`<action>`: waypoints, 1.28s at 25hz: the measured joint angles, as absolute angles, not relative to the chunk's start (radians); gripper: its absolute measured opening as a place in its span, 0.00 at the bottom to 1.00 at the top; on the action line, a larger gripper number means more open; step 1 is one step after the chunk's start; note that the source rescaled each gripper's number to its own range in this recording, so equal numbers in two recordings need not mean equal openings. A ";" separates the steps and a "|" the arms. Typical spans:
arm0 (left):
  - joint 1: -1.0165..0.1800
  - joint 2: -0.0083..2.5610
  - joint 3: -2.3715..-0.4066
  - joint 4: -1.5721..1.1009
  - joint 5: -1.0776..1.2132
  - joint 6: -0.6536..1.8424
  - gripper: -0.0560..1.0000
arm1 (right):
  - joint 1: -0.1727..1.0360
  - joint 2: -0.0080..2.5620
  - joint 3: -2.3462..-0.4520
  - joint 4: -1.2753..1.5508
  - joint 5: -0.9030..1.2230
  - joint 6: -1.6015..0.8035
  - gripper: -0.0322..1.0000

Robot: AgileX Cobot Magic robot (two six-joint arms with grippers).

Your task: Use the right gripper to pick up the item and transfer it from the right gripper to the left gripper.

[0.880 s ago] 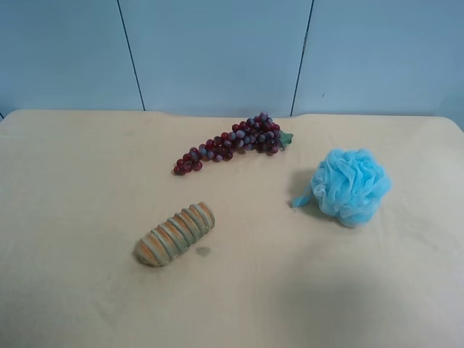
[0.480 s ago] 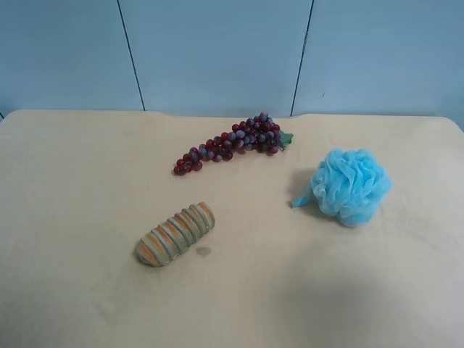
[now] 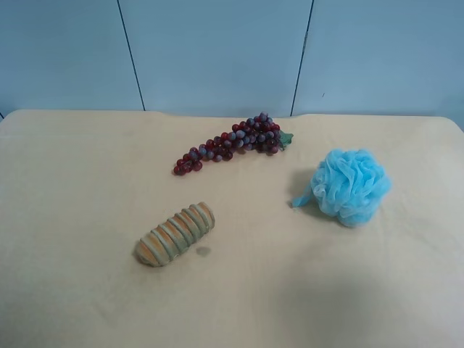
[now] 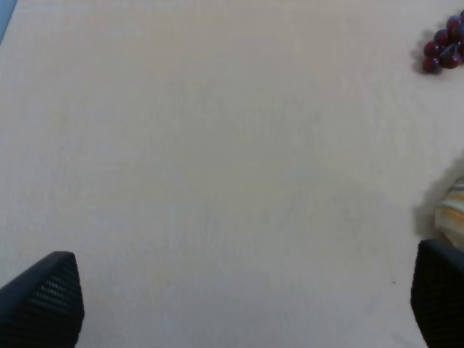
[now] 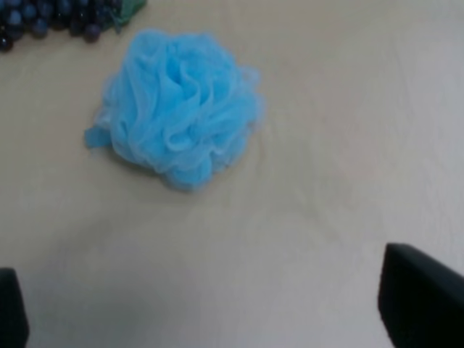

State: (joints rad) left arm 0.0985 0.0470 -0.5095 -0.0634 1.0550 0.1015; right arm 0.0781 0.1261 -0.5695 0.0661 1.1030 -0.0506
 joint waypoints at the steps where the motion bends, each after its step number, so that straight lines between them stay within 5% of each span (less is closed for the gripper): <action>1: 0.099 0.047 -0.509 -0.063 1.055 0.102 0.96 | 0.078 0.126 -0.570 0.066 1.103 -0.051 0.93; 32: 0.099 0.047 -0.509 -0.063 1.055 0.102 0.96 | 0.078 0.196 -0.570 0.066 1.103 -0.060 0.93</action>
